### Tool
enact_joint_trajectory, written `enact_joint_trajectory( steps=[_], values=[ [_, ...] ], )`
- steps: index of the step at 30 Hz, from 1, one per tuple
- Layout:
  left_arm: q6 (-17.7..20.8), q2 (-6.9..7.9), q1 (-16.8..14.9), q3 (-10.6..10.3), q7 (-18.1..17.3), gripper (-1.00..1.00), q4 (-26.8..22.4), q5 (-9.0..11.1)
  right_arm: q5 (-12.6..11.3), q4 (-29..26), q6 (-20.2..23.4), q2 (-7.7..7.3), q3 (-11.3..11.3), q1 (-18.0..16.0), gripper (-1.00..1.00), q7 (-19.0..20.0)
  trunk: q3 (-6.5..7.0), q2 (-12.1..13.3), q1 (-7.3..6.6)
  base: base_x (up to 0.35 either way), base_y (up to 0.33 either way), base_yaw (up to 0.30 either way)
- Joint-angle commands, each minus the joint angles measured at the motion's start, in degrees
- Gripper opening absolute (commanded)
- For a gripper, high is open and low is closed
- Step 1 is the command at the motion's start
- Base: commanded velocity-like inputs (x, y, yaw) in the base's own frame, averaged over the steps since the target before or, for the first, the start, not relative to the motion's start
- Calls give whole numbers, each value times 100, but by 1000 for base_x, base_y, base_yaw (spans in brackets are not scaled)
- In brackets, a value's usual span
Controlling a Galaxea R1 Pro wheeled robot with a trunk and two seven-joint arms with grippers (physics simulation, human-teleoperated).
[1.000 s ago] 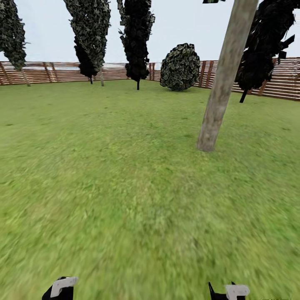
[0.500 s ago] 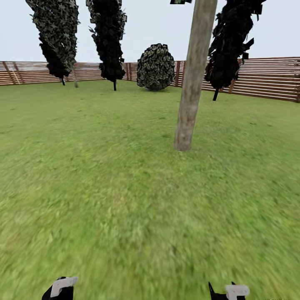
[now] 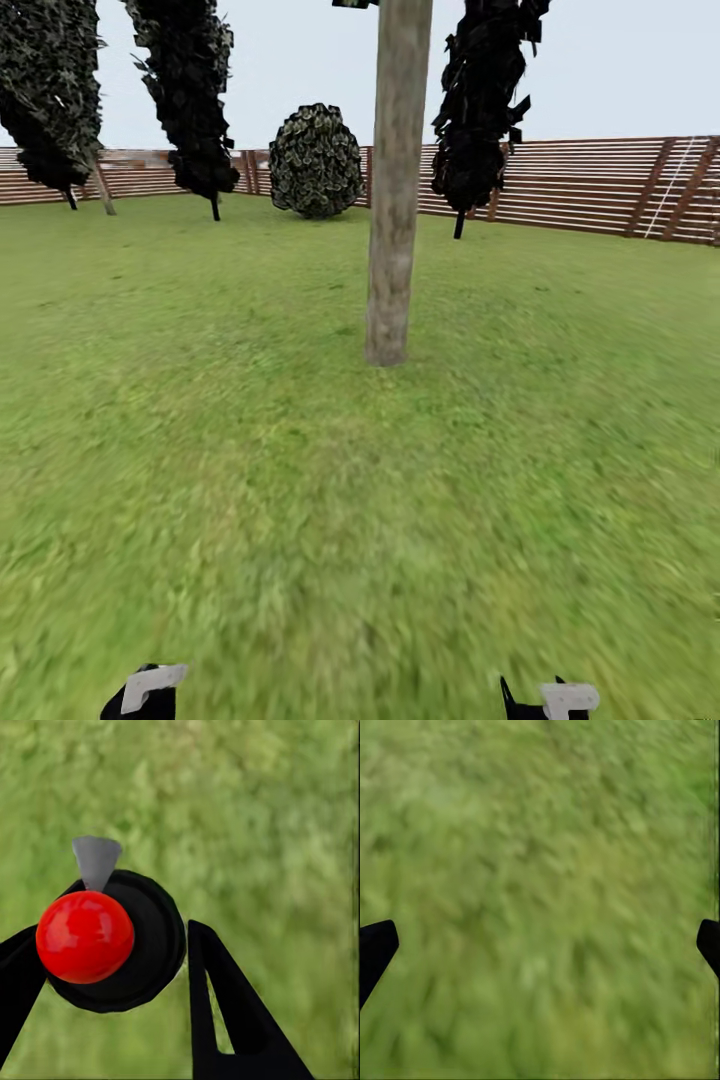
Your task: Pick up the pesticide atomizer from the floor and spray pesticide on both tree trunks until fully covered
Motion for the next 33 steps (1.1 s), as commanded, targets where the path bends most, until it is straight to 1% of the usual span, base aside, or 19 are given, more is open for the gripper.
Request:
enact_joint_trajectory(
  steps=[1, 6, 9, 16, 33],
  values=[
    [-18, 0, -1, 3, 4, -100, 1, 9, 15, 6, -15, 1, -14, -5, 100, -1, -5, -2, 2, 295, -119, -300],
    [-18, 2, -2, 3, 9, -100, 1, 7, 15, 6, -15, 1, -14, -5, 100, -2, -5, -2, 2, 304, -85, -299],
    [-18, 2, -1, 3, 11, -100, 1, 3, 15, 6, -15, 1, -7, -5, 100, 0, -5, -2, 2, 321, -10, -124],
    [-18, 5, -1, 3, 12, -100, 1, 0, 33, 14, -15, -3, -5, -5, 100, 5, -5, -2, 2, 323, -30, -20],
    [-18, 9, 2, 12, 12, -100, 1, 0, 42, 15, -15, -6, -5, -5, 100, -3, -5, -2, 2, 319, -122, 0]
  ],
)
